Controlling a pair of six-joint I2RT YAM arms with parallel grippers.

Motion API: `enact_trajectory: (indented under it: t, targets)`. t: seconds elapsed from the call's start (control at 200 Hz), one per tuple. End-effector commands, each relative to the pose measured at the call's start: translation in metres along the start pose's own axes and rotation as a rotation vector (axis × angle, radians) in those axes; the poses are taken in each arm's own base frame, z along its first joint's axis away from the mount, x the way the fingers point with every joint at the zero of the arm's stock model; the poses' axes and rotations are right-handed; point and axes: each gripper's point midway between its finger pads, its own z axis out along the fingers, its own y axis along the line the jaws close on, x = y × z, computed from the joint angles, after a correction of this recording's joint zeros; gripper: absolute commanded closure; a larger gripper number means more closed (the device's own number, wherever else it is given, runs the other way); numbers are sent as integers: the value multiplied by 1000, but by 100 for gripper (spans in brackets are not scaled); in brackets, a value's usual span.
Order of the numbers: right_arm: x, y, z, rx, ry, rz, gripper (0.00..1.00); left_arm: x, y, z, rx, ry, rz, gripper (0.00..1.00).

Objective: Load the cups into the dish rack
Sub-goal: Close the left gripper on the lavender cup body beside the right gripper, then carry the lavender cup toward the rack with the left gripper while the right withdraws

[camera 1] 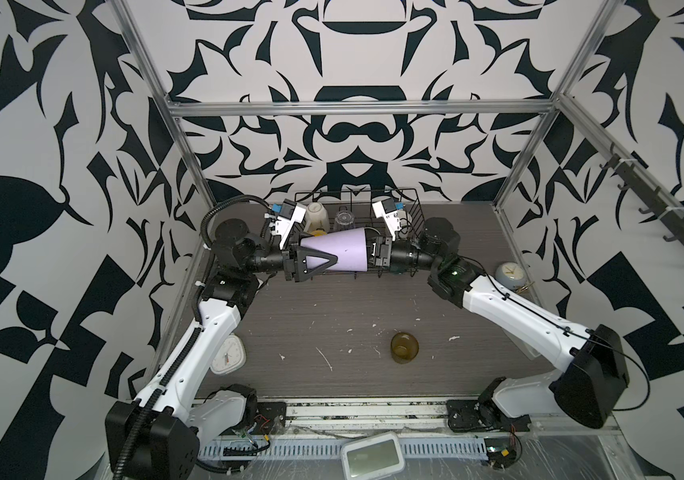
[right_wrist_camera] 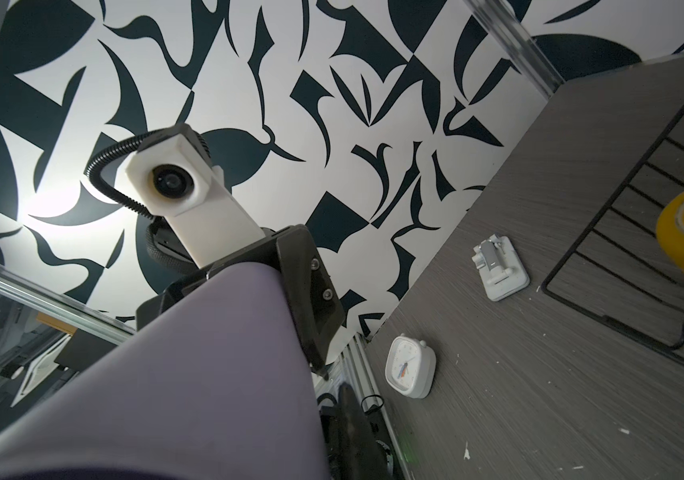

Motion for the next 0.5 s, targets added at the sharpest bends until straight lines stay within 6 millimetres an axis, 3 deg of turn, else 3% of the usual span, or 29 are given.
enact_trajectory:
  t: [0.0,0.17,0.29,0.495]
  targets:
    - [-22,8,-7,36,-85,-43,74,-12,-29,-1,28,6,125,100]
    - [-24,2,-25,117,-115,-66,62,-17,-31,-4,-30,-13,183,100]
    - [-27,-7,-48,196,-159,-65,54,-23,-27,-6,-101,-15,199,100]
    - [-16,-32,-110,524,-231,-137,38,-33,15,-15,-364,17,132,100]
